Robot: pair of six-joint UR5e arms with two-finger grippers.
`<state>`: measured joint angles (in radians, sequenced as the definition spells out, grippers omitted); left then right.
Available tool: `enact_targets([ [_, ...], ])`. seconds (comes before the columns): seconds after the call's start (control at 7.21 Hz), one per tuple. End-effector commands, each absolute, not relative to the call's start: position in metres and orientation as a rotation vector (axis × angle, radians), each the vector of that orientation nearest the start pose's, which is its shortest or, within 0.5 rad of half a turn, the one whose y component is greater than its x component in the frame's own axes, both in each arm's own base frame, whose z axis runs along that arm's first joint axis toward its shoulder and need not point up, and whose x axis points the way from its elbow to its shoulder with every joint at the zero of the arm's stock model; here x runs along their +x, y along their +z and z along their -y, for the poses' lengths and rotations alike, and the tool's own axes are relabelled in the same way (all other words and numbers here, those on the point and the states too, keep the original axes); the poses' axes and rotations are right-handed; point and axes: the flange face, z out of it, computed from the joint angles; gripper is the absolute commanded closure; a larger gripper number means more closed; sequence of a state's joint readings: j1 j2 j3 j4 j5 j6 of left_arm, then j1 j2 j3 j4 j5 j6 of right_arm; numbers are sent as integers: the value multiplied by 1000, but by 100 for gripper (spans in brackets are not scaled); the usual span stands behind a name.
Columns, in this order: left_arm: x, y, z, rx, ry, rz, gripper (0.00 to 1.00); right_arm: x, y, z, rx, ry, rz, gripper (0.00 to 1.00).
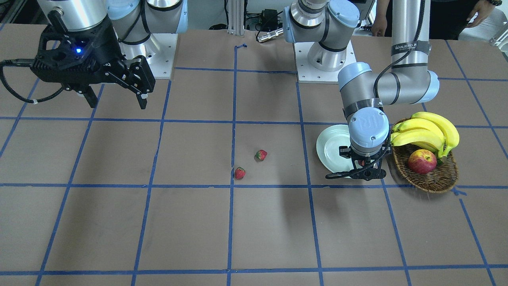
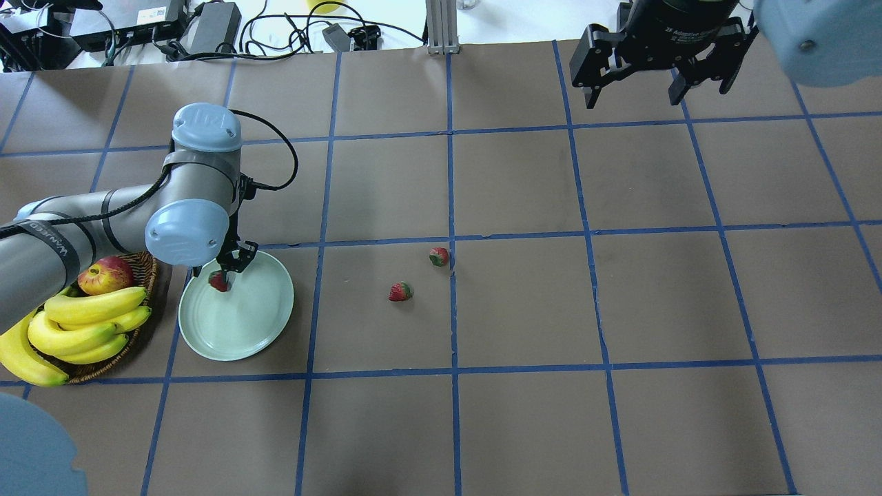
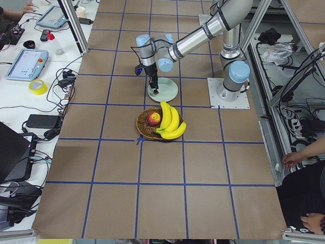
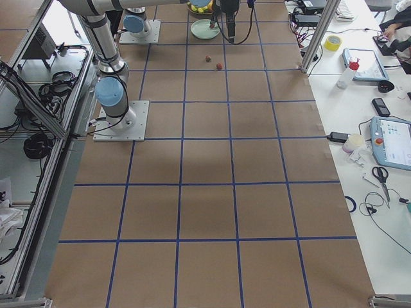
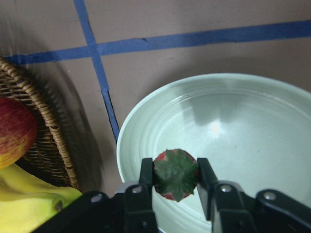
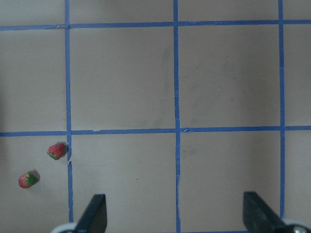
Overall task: Collect all strawberries into plate
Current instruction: 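Lower the strawberry onto the green plate and open the left gripper, then move the left gripper toward the next strawberry on the table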
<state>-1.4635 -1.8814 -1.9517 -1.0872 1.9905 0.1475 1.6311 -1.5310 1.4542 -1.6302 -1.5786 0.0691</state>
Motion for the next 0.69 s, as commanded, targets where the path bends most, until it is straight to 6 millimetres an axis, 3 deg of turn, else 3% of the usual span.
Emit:
enact_targets([
  [0.0,-45,216,515,130,364,-2746,0,164,532,511,13,-214,-3131,0],
  [0.14,-74,224,511,114,331,-2846,0,164,532,511,17,-214,-3131,0],
  [0.42,-152,244,496,-97,225,-3011,0,164,532,511,15,-214,-3132,0],
  [0.56,-186,245,487,-290,213,-3056,0,164,532,511,13,-214,-3131,0],
])
